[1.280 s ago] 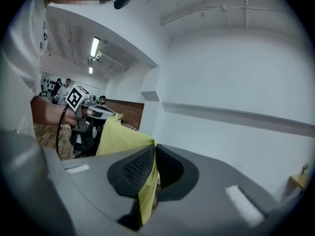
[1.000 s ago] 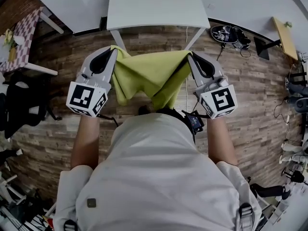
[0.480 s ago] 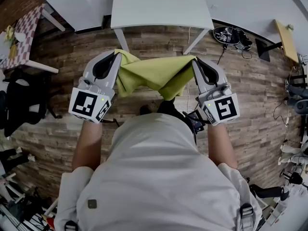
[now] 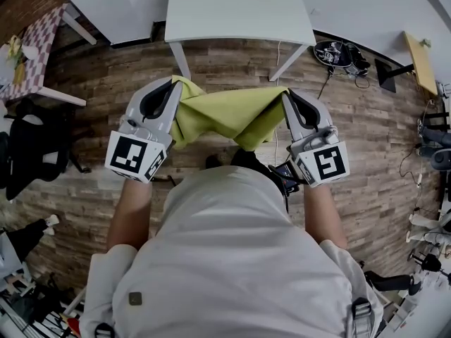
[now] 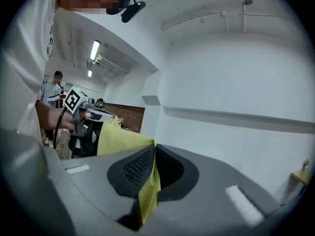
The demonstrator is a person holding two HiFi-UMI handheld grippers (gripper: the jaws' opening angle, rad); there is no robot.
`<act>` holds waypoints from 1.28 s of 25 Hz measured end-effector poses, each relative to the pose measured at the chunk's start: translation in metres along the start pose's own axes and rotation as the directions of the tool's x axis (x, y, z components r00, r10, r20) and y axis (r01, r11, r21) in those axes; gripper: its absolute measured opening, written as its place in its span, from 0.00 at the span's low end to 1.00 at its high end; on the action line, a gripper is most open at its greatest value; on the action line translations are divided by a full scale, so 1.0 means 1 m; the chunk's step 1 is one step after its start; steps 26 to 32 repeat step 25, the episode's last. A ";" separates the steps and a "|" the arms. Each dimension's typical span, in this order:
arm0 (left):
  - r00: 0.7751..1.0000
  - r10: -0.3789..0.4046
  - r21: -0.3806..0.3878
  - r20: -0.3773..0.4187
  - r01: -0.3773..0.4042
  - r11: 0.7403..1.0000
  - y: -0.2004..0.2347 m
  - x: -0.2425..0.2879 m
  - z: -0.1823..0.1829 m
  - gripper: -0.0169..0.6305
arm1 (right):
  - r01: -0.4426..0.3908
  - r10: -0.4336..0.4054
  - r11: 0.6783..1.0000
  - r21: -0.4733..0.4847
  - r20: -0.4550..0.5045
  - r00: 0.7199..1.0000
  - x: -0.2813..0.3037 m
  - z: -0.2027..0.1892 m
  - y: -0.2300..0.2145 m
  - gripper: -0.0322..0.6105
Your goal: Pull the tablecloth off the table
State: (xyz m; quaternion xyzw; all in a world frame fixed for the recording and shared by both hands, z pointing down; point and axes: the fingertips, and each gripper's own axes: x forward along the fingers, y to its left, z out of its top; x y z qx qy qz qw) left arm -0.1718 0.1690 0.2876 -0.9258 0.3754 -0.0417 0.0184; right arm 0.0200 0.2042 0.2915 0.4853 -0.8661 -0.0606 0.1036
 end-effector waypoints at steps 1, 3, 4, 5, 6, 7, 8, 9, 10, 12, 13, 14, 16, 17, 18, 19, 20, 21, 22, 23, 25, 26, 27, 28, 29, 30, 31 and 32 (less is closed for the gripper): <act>1.000 0.001 -0.004 0.000 -0.001 1.000 0.000 0.000 0.000 0.03 | -0.001 0.001 1.000 0.000 0.000 1.000 0.000 0.000 0.000 0.08; 1.000 0.001 -0.007 0.000 -0.001 1.000 0.000 0.000 0.000 0.03 | -0.003 0.003 1.000 0.000 -0.001 1.000 0.001 0.000 0.000 0.08; 1.000 0.001 -0.008 0.000 -0.001 1.000 0.000 0.000 0.000 0.03 | -0.003 0.003 1.000 0.000 -0.001 1.000 0.001 0.000 0.000 0.08; 1.000 0.002 -0.008 0.000 -0.002 1.000 0.001 0.000 -0.001 0.03 | -0.004 0.004 1.000 0.000 0.000 1.000 0.003 0.001 0.000 0.08; 1.000 0.004 -0.008 0.000 -0.004 1.000 0.002 0.000 -0.001 0.03 | -0.005 0.005 1.000 0.001 0.002 1.000 0.004 0.001 0.001 0.08; 1.000 0.005 -0.009 0.001 -0.005 1.000 0.003 0.000 -0.001 0.03 | -0.006 0.006 1.000 0.001 0.003 1.000 0.006 0.002 0.001 0.08; 1.000 0.006 -0.008 0.001 -0.006 1.000 0.004 0.000 -0.001 0.03 | -0.007 0.007 1.000 0.001 0.004 1.000 0.007 0.002 0.001 0.08; 1.000 0.007 -0.007 0.000 -0.007 1.000 0.004 0.000 -0.001 0.03 | -0.010 0.010 1.000 0.000 0.004 1.000 0.008 0.003 0.000 0.08; 1.000 0.007 -0.006 0.000 -0.007 1.000 0.005 0.000 -0.001 0.03 | -0.012 0.012 1.000 -0.001 0.005 1.000 0.009 0.004 0.000 0.08; 1.000 0.009 -0.006 0.001 -0.009 1.000 0.006 0.001 0.000 0.03 | -0.015 0.015 1.000 -0.002 0.007 1.000 0.011 0.005 0.000 0.08; 1.000 0.010 -0.007 0.001 -0.010 1.000 0.007 0.002 0.000 0.03 | -0.016 0.016 1.000 -0.002 0.008 1.000 0.012 0.005 -0.001 0.08; 1.000 0.011 -0.008 0.001 -0.011 1.000 0.008 0.003 0.000 0.03 | -0.017 0.017 1.000 -0.002 0.008 1.000 0.013 0.005 -0.002 0.08; 1.000 0.011 -0.008 0.000 -0.011 1.000 0.009 0.005 0.000 0.03 | -0.019 0.019 1.000 0.000 0.007 1.000 0.016 0.004 -0.004 0.08; 1.000 0.011 -0.008 -0.001 -0.011 1.000 0.009 0.007 0.000 0.03 | -0.021 0.021 1.000 0.000 0.007 1.000 0.017 0.004 -0.006 0.08; 1.000 0.012 -0.007 -0.002 -0.012 1.000 0.010 0.009 0.000 0.03 | -0.023 0.023 1.000 0.000 0.007 1.000 0.018 0.004 -0.007 0.08; 1.000 0.013 -0.007 -0.003 -0.013 1.000 0.010 0.010 0.000 0.03 | -0.025 0.025 1.000 0.001 0.008 1.000 0.019 0.004 -0.009 0.08; 1.000 0.014 -0.008 -0.004 -0.014 1.000 0.010 0.012 0.000 0.03 | -0.026 0.026 1.000 0.001 0.009 1.000 0.020 0.004 -0.010 0.08; 1.000 0.016 -0.008 -0.004 -0.016 1.000 0.011 0.013 0.000 0.03 | -0.027 0.027 1.000 0.002 0.010 1.000 0.020 0.004 -0.011 0.08; 1.000 0.017 -0.009 -0.004 -0.017 1.000 0.011 0.015 0.000 0.03 | -0.027 0.027 1.000 0.003 0.012 1.000 0.020 0.004 -0.012 0.08; 1.000 0.018 -0.009 -0.004 -0.018 1.000 0.011 0.016 0.000 0.03 | -0.028 0.028 1.000 0.004 0.013 1.000 0.021 0.004 -0.013 0.08; 1.000 0.019 -0.008 -0.003 -0.019 1.000 0.011 0.018 0.000 0.03 | -0.028 0.028 1.000 0.006 0.015 0.999 0.021 0.004 -0.015 0.08; 1.000 0.019 -0.008 -0.003 -0.019 1.000 0.011 0.018 0.000 0.03 | -0.028 0.028 1.000 0.006 0.015 0.999 0.021 0.004 -0.015 0.08; 1.000 0.019 -0.008 -0.003 -0.019 1.000 0.011 0.018 0.000 0.03 | -0.028 0.028 1.000 0.006 0.015 0.999 0.021 0.004 -0.015 0.08; 1.000 0.019 -0.008 -0.003 -0.019 1.000 0.011 0.018 0.000 0.03 | -0.028 0.028 1.000 0.006 0.015 0.999 0.021 0.004 -0.015 0.08; 1.000 0.019 -0.008 -0.003 -0.019 1.000 0.011 0.018 0.000 0.03 | -0.028 0.028 1.000 0.006 0.015 0.999 0.021 0.004 -0.015 0.08; 1.000 0.019 -0.008 -0.003 -0.019 1.000 0.011 0.018 0.000 0.03 | -0.028 0.028 1.000 0.006 0.015 0.999 0.021 0.004 -0.015 0.08; 1.000 0.019 -0.008 -0.003 -0.019 1.000 0.011 0.018 0.000 0.03 | -0.028 0.028 1.000 0.006 0.015 0.999 0.021 0.004 -0.015 0.08; 1.000 0.019 -0.008 -0.003 -0.019 1.000 0.011 0.018 0.000 0.03 | -0.028 0.028 1.000 0.006 0.015 0.999 0.021 0.004 -0.015 0.08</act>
